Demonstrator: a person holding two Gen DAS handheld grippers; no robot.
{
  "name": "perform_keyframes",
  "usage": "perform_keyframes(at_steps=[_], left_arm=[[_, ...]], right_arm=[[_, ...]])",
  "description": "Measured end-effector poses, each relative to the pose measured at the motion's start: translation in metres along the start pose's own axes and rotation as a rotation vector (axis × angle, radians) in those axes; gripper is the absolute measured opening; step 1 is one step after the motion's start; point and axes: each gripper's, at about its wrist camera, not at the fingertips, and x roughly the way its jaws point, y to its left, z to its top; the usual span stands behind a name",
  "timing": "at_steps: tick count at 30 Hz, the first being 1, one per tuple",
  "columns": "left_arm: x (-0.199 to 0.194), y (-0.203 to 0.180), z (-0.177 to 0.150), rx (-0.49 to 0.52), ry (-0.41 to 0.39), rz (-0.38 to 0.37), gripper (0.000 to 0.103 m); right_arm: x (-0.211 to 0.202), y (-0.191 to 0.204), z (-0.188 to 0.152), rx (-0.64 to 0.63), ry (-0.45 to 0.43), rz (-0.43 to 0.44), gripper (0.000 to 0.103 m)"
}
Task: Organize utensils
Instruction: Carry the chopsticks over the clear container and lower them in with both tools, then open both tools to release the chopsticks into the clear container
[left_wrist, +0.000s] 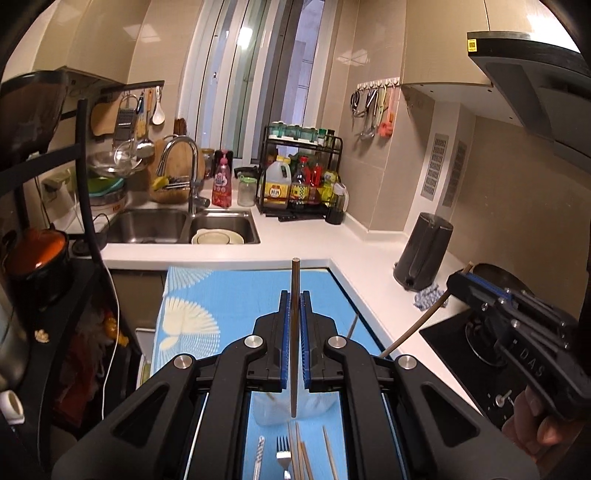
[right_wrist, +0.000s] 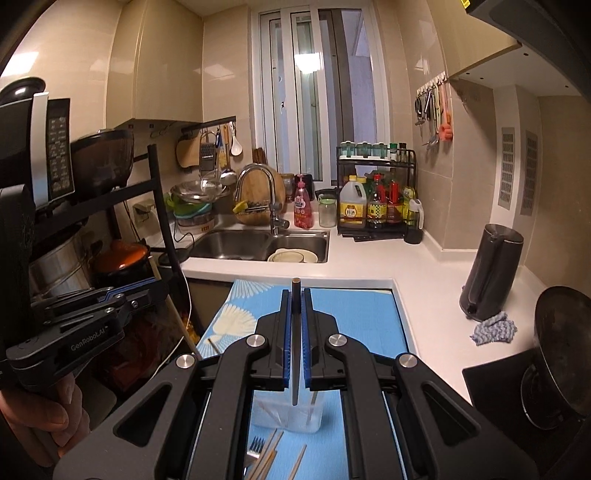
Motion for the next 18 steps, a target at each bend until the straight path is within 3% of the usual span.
perform_keyframes(at_steps=[6, 18], left_arm=[[0.035, -0.002, 0.003, 0.036, -0.030, 0.046, 0.005], [0.069, 0.007, -0.003, 0.025, -0.017, 0.014, 0.005]], right_arm=[[0.042, -0.006, -0.011, 0.011, 0.034, 0.008, 0.005], [0.095, -0.016, -0.049, 0.011, 0.124, -0.006, 0.005]])
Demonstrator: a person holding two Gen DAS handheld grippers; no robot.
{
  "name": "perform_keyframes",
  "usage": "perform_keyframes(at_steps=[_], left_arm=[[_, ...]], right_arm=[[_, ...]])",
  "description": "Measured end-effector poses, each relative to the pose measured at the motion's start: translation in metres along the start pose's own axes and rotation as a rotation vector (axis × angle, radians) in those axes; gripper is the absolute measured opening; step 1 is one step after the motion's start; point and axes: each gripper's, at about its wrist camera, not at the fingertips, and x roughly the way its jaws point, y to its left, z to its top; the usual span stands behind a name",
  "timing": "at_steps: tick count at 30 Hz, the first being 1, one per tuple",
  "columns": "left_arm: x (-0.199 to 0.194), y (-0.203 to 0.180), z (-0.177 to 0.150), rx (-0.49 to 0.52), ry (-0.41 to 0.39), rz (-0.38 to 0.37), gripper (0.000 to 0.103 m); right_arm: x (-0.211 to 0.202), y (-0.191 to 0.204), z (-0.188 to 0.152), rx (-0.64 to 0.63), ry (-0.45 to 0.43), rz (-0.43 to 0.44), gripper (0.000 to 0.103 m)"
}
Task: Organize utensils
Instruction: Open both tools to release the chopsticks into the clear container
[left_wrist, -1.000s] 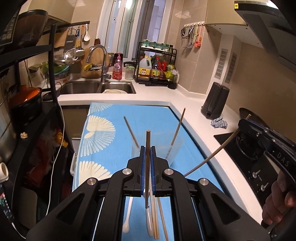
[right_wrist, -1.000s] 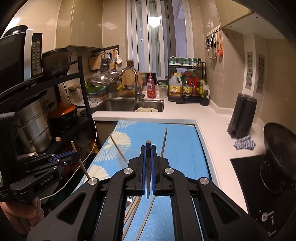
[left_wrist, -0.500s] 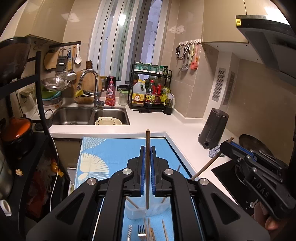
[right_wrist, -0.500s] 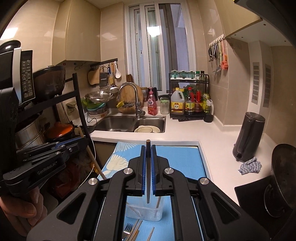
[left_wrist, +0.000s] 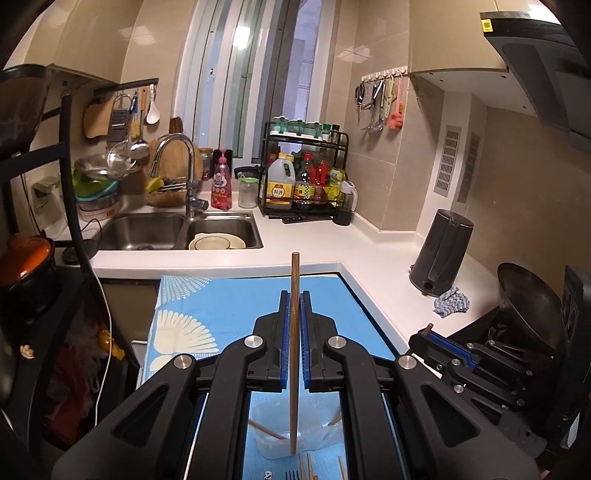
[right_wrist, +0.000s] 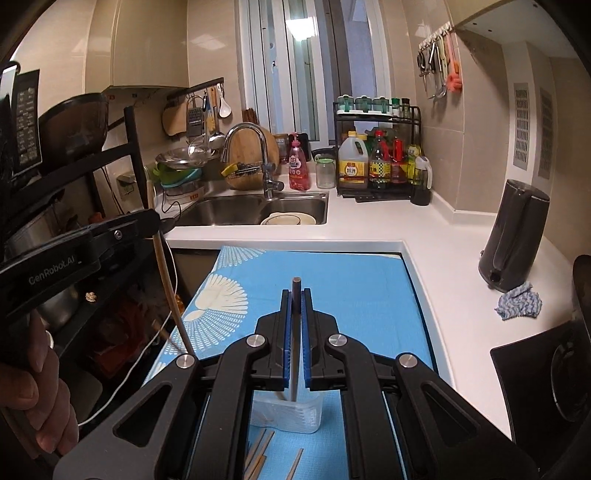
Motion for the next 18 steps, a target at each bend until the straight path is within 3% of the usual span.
perform_keyframes(at_steps=[6, 10, 15, 18], left_arm=[[-0.009, 0.004, 0.007, -0.027, -0.050, -0.042, 0.005], [-0.010, 0.001, 0.017, -0.016, -0.084, -0.028, 0.005], [0.011, 0.002, 0.003, 0.016, -0.049, 0.009, 0.005], [0.025, 0.003, -0.013, 0.014, 0.040, -0.024, 0.005]], right_arm=[[0.007, -0.002, -0.003, -0.011, 0.016, -0.012, 0.005], [0.007, -0.004, -0.003, -0.006, 0.017, -0.013, 0.005], [0.009, -0.005, -0.007, -0.006, 0.033, -0.021, 0.006], [0.014, -0.005, -0.012, -0.014, 0.066, -0.022, 0.010]])
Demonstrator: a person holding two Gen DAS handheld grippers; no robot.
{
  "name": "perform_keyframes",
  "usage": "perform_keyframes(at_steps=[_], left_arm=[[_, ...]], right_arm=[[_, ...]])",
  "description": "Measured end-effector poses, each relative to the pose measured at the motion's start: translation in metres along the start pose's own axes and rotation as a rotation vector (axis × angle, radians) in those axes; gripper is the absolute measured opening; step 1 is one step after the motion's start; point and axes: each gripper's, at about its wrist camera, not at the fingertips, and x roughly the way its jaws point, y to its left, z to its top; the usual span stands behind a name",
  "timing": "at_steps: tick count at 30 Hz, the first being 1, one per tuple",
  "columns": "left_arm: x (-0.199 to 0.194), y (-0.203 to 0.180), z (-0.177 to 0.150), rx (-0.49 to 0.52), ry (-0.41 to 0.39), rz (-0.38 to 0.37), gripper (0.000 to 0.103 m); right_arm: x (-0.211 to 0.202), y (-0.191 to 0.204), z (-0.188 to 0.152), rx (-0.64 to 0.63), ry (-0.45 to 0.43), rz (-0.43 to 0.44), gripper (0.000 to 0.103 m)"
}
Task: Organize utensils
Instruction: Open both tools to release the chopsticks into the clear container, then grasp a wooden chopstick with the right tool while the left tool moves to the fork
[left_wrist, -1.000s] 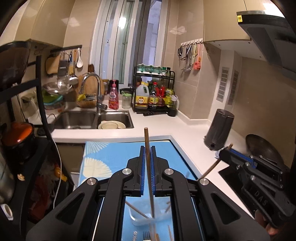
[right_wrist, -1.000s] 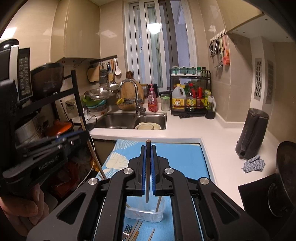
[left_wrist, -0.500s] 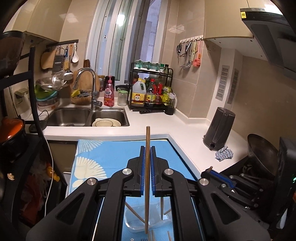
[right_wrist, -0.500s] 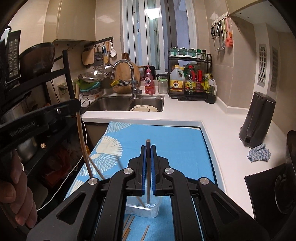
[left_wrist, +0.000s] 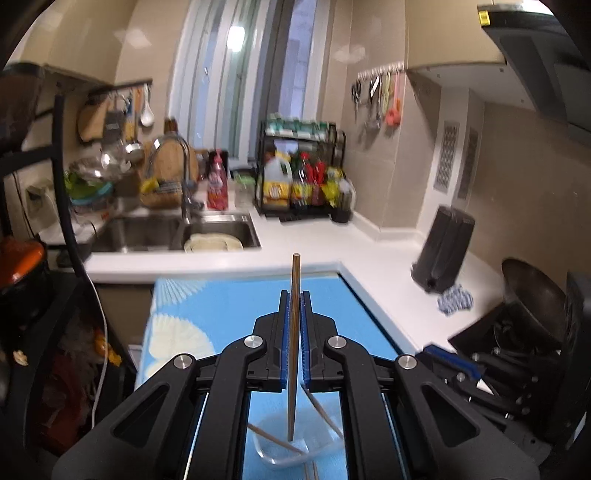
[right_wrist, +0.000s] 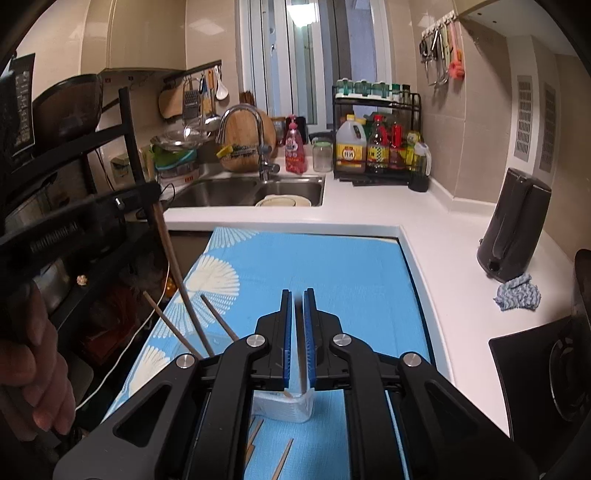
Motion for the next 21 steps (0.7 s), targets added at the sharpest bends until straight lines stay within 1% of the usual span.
perform_keyframes(at_steps=[1, 2, 3, 4, 5, 10, 14, 18, 21], left_arm=[[0.001, 0.001, -0.003, -0.004, 0.015, -0.003, 0.006], [0.000, 0.002, -0.006, -0.005, 0.020, -0.002, 0.008], [-0.003, 0.003, -0.008, -0.001, 0.018, -0.001, 0.016], [-0.009, 0.004, -0.009, 0.001, 0.010, 0.001, 0.028], [-0.014, 0.005, -0.009, 0.003, 0.001, 0.003, 0.031], [-0.050, 0.009, -0.021, -0.002, -0.026, 0.000, 0.031], [-0.078, 0.014, -0.042, -0.035, -0.052, 0.006, 0.031], [-0.103, 0.012, -0.082, -0.050, -0.063, 0.027, 0.031], [-0.112, 0.006, -0.121, -0.050, -0.034, 0.036, 0.032]], right_arm=[[-0.001, 0.000, -0.001, -0.001, 0.000, -0.003, 0.016], [-0.003, 0.000, -0.002, 0.002, -0.001, -0.004, 0.020], [-0.005, 0.000, -0.002, 0.005, -0.004, -0.005, 0.028], [-0.009, 0.000, -0.003, 0.006, -0.012, -0.009, 0.032], [-0.014, 0.001, -0.003, 0.005, -0.021, -0.012, 0.032], [-0.042, 0.003, -0.009, 0.006, -0.067, -0.022, 0.034], [-0.077, 0.006, -0.025, 0.019, -0.139, -0.043, 0.037], [-0.114, 0.008, -0.053, 0.033, -0.216, -0.047, 0.038], [-0.137, 0.013, -0.084, 0.034, -0.269, -0.060, 0.040]])
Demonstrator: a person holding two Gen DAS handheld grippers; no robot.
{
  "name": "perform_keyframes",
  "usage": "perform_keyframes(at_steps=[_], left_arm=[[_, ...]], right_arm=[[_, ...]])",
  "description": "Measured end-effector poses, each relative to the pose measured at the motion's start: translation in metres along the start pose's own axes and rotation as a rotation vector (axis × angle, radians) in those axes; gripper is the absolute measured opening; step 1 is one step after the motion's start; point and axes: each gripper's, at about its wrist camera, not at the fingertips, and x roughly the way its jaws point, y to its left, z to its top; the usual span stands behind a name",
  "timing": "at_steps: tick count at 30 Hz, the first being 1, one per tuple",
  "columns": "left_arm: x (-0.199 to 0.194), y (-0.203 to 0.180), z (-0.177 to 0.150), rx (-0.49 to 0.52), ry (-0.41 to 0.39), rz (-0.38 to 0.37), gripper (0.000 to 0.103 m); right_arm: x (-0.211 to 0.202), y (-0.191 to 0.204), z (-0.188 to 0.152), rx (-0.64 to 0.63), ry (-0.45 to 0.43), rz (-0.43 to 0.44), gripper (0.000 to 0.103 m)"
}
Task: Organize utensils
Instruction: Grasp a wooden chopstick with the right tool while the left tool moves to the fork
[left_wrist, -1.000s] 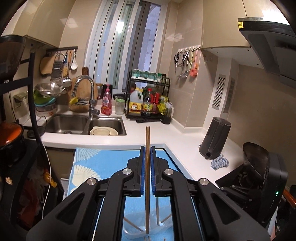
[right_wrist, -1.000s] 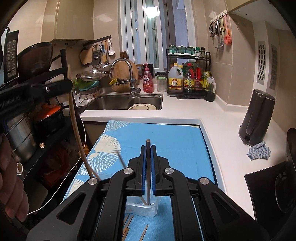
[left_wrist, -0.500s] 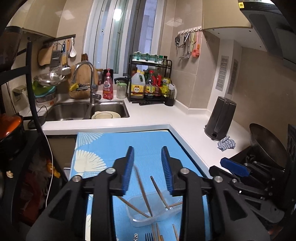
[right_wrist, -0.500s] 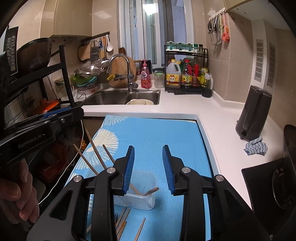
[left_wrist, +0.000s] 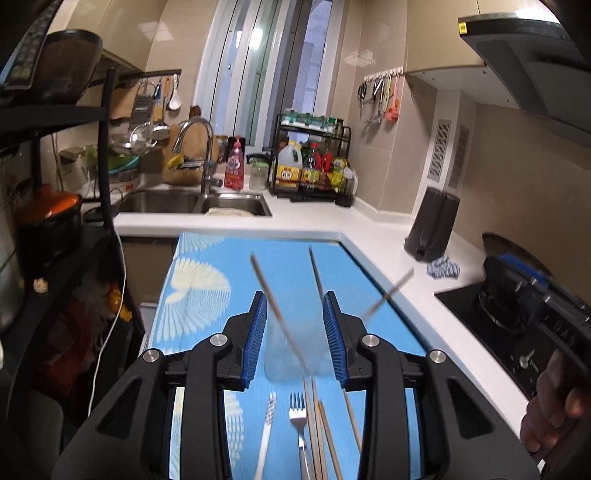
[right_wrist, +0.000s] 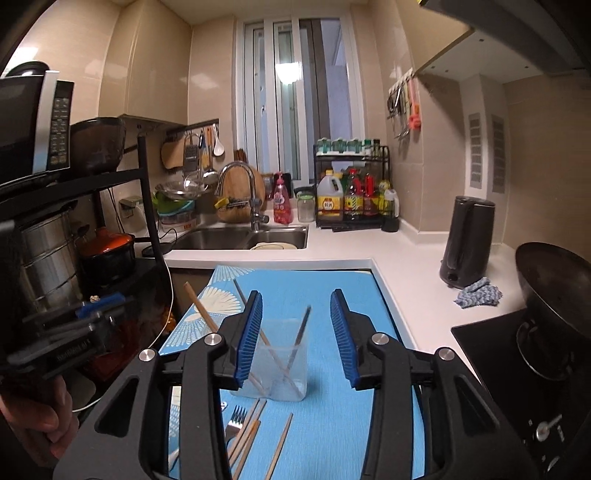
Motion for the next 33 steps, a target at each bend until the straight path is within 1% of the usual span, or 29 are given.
perform_keyframes(at_steps=[3, 5, 8, 11, 15, 18, 20, 22, 25, 27, 29, 30, 32, 33], left_arm=[[-0.006, -0.007, -0.041, 0.013, 0.031, 0.008, 0.033], [-0.008, -0.009, -0.068, 0.010, 0.061, 0.010, 0.033], [-0.012, -0.008, -0.102, 0.018, 0.080, 0.025, 0.033], [-0.014, -0.006, -0.130, 0.016, 0.107, 0.037, 0.033], [-0.021, 0.001, -0.166, 0.005, 0.105, 0.070, 0.033], [-0.021, 0.005, -0.191, -0.017, 0.136, 0.069, 0.033], [-0.023, 0.004, -0.204, -0.012, 0.142, 0.066, 0.033], [-0.027, 0.002, -0.214, -0.015, 0.137, 0.048, 0.033], [-0.028, 0.003, -0.221, -0.040, 0.134, 0.010, 0.031], [-0.027, 0.001, -0.224, -0.036, 0.133, 0.012, 0.027], [-0.025, -0.001, -0.226, -0.029, 0.133, 0.009, 0.026], [-0.024, -0.001, -0.225, -0.029, 0.134, 0.005, 0.023], [-0.022, -0.004, -0.224, -0.023, 0.136, -0.003, 0.023], [-0.019, -0.005, -0.222, -0.017, 0.139, -0.002, 0.023]], right_arm=[[-0.020, -0.002, -0.034, 0.043, -0.012, -0.021, 0.041], [-0.026, -0.004, -0.060, 0.078, 0.012, -0.021, 0.041], [-0.032, -0.003, -0.097, 0.089, 0.037, -0.060, 0.041], [-0.033, -0.006, -0.130, 0.127, 0.091, -0.051, 0.041], [-0.031, 0.006, -0.178, 0.100, 0.189, -0.029, 0.040], [-0.023, 0.013, -0.213, 0.106, 0.278, 0.004, 0.035], [-0.017, 0.016, -0.229, 0.121, 0.323, 0.026, 0.033], [-0.014, 0.021, -0.240, 0.119, 0.350, 0.043, 0.032], [-0.010, 0.027, -0.247, 0.106, 0.372, 0.068, 0.032], [-0.008, 0.029, -0.248, 0.104, 0.373, 0.077, 0.032], [-0.003, 0.033, -0.252, 0.092, 0.393, 0.078, 0.032], [0.000, 0.033, -0.254, 0.092, 0.403, 0.079, 0.032], [0.003, 0.034, -0.257, 0.091, 0.416, 0.071, 0.032], [0.005, 0.035, -0.258, 0.092, 0.421, 0.070, 0.029]])
